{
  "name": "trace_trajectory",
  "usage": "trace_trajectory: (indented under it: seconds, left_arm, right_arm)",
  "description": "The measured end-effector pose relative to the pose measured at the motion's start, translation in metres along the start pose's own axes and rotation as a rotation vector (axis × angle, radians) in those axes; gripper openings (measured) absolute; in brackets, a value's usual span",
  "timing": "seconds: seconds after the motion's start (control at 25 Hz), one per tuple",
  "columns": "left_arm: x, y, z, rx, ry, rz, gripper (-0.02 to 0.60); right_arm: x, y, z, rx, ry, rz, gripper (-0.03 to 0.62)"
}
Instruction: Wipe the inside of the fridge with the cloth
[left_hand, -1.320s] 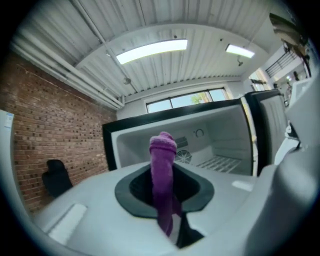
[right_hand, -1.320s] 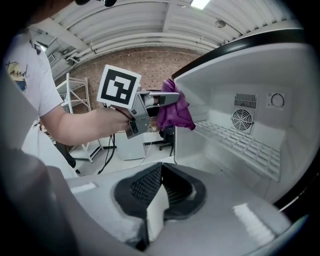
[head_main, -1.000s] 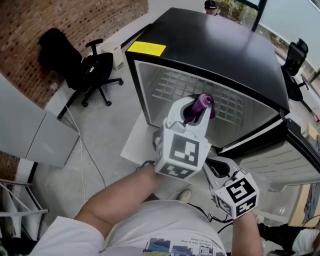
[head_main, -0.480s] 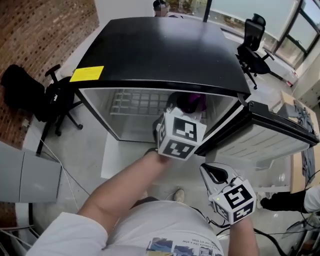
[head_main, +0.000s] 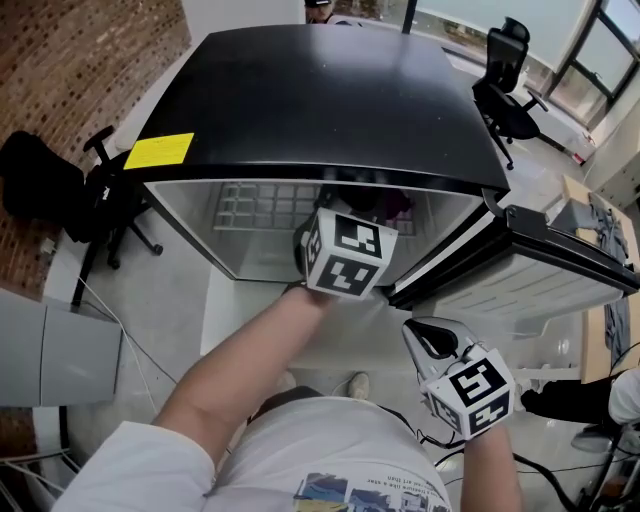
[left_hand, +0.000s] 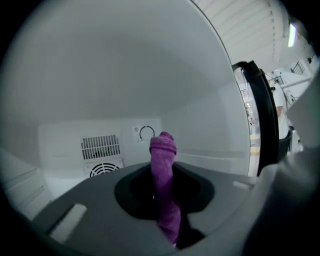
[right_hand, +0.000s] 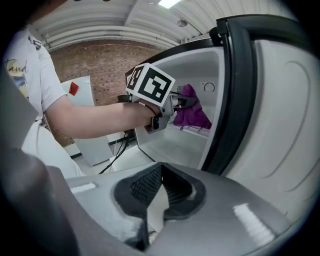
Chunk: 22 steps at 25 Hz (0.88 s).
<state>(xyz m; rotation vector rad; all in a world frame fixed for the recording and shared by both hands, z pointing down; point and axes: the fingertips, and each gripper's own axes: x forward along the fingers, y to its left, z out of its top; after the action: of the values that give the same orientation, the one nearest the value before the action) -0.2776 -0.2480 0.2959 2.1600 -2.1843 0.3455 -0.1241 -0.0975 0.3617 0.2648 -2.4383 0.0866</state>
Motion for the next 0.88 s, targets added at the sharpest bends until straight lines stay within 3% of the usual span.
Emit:
trace_trajectory:
  seconds: [0.88]
  left_arm:
    - [-0.079, 0.118, -0.047, 0.028, 0.091, 0.268, 0.067]
  right_arm:
    - [0.050, 0.049, 0.033, -0.146, 0.026, 0.165, 0.003]
